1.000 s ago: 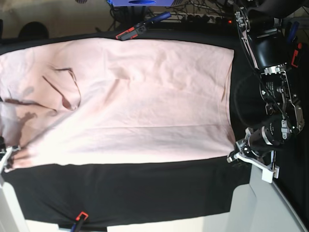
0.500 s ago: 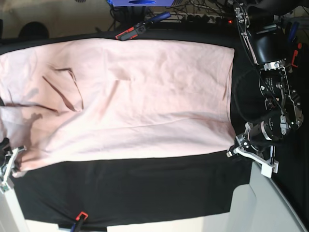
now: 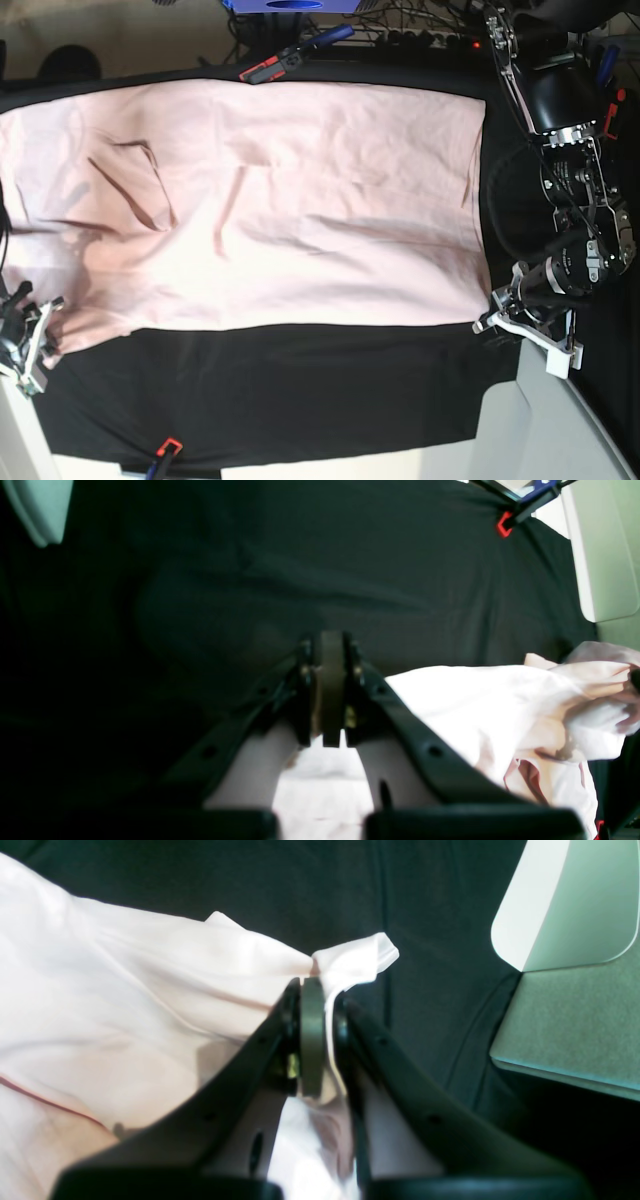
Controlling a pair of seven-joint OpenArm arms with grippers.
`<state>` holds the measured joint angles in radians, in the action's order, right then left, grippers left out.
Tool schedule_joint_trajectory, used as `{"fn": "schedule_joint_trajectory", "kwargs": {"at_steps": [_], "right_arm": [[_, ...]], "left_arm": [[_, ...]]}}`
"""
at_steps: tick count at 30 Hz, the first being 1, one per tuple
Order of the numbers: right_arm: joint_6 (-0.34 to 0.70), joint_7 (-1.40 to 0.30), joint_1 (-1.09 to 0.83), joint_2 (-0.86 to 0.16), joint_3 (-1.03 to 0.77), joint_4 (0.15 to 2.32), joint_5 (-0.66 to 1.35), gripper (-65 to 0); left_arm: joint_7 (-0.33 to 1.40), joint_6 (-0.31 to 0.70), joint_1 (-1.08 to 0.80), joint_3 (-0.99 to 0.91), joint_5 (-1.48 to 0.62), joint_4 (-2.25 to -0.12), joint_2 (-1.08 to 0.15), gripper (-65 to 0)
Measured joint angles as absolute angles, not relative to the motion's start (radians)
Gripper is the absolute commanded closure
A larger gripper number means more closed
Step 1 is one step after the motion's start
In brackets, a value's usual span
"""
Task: Fold the T-shirt properly
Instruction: 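Pull the shirt's ends apart with both grippers to unfold it flat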
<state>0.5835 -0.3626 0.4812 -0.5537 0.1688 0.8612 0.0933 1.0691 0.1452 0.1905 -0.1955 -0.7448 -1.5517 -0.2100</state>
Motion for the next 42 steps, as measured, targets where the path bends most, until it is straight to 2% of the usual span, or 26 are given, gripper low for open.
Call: {"fn": "schedule_joint_trajectory", "kwargs": {"at_steps": [17,30,38,42], "right_arm": [[0.584,-0.276,0.508,-0.528,0.169,0.861,0.091,0.0],[0.617,-0.283,0.519,-0.511,0.171,0.834,0.086,0.0],[0.617,-0.279,0.492,-0.542,0.162,0.836,0.089,0.0],[0.620,-0.283,0.473,-0.543,0.162,0.838,0.090,0.0]], "left_arm": [[1.069,0.146,0.191,-0.196,-0.745,-1.552,-0.236,0.0],[1.069,0.145,0.190,-0.196,-0.745,-1.552,-0.247,0.0],[1.066,0.131,0.146,-0.187,-0.517,-1.580,-0.218,0.0],[1.064,0.135,0.157,-0.182,-0.490,-1.579,-0.197,0.0]]}}
